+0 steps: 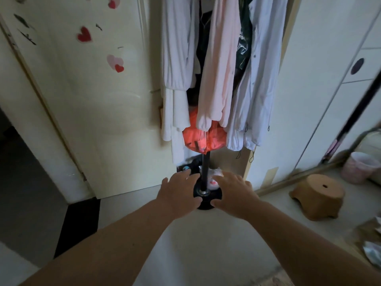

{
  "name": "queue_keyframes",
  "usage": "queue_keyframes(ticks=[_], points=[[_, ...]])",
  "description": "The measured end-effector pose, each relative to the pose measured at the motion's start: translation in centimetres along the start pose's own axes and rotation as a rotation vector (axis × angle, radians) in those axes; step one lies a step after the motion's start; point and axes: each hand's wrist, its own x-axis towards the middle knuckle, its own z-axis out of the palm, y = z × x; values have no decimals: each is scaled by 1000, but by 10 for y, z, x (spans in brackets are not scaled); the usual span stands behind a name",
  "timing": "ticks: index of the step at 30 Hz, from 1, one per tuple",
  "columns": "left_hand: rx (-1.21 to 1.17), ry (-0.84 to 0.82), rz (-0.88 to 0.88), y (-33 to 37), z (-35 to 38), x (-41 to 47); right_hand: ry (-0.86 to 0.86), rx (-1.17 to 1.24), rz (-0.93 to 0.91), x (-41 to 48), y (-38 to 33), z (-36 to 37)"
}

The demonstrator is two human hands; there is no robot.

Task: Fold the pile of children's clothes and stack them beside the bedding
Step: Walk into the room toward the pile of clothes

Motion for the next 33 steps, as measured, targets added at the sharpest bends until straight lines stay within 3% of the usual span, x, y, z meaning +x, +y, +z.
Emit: queue_keyframes(ticks=[7,16,26,33], points=[[-28,8,133,-16,2,111,-42,3,107,86,39,0],[-64,-195,434,-27,14,270,4,59,430,181,82,0],[18,-381,828,90,53,359,80,110,818,151,181,-5],[62,-416,980,212,94,421,67,126,935,141,300,-11]])
